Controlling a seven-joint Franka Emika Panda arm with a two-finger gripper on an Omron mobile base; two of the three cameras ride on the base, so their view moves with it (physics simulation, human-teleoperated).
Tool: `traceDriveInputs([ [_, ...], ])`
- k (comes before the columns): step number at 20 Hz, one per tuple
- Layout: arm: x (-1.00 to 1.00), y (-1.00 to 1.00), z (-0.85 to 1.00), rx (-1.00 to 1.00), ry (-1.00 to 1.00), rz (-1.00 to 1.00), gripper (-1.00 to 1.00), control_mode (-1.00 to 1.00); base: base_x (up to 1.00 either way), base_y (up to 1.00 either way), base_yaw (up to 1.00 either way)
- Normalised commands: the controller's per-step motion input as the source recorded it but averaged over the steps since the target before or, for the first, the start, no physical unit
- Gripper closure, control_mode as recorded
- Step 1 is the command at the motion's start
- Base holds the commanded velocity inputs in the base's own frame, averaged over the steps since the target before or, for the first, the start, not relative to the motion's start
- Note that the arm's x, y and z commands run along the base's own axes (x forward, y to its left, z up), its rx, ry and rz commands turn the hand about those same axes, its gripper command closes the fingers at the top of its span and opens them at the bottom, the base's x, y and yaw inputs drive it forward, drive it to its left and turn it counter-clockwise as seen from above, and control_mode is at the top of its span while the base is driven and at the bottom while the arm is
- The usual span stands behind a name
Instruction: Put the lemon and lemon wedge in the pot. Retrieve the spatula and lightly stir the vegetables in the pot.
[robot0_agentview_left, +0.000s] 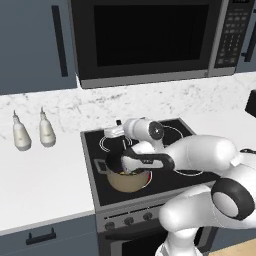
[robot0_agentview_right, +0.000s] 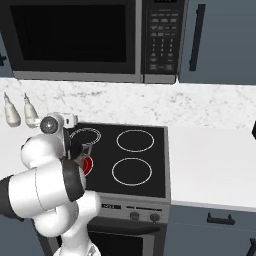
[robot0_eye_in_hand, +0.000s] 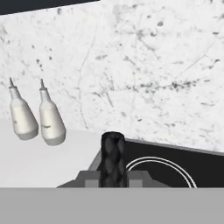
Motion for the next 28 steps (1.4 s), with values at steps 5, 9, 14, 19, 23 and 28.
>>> traceDriveInputs([
  [5, 0.09, 0.28, -0.82, -0.06, -0.08, 0.07, 1.0, -1.0, 0.0, 0.0, 0.0],
  [9, 0.05, 0.3, -0.79, -0.02, -0.09, 0.08, 1.0, -1.0, 0.0, 0.0, 0.0],
  [14, 0.12, 0.33, -0.25, 0.02, -0.1, 0.05, 1.0, -1.0, 0.0, 0.0, 0.0],
  [19, 0.15, 0.14, 0.19, 0.08, -0.2, 0.0, 1.0, -1.0, 0.0, 0.0, 0.0],
  [23, -0.04, 0.0, 0.01, 0.02, -0.07, 0.0, 1.0, -1.0, 0.0, 0.0, 0.0],
  [28, -0.46, -0.13, 0.01, 0.03, 0.0, 0.0, 1.0, -1.0, 0.0, 0.0, 0.0],
])
